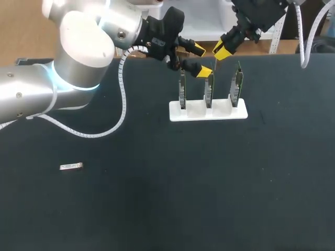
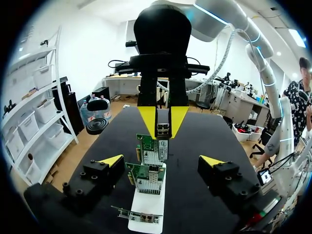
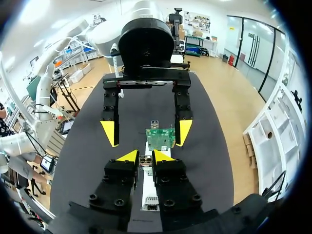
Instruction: Pick up the optical module with the left hand, and insert it into the network port with the right hand.
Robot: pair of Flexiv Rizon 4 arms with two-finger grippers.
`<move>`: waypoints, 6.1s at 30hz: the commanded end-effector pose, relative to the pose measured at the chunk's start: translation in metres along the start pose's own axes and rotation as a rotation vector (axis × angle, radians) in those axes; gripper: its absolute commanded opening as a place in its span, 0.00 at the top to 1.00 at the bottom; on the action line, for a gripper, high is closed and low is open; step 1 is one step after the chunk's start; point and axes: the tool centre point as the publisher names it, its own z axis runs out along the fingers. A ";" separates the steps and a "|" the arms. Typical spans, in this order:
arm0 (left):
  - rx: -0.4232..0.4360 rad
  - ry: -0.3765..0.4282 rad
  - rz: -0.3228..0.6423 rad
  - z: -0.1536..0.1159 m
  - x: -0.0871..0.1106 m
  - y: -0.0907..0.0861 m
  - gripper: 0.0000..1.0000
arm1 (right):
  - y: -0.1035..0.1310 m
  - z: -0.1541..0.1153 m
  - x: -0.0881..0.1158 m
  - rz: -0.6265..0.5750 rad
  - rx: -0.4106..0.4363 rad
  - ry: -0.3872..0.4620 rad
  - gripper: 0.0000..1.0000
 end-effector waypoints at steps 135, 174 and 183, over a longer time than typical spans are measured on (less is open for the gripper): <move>-0.003 -0.002 0.001 0.000 0.001 -0.001 0.00 | -0.011 0.018 0.002 0.021 0.077 0.040 1.00; -0.003 -0.002 0.001 0.000 0.001 -0.001 0.00 | -0.012 0.028 0.014 0.055 0.056 0.045 1.00; -0.003 -0.002 0.001 0.000 0.001 -0.001 0.00 | -0.012 0.029 0.014 0.056 0.047 0.041 0.00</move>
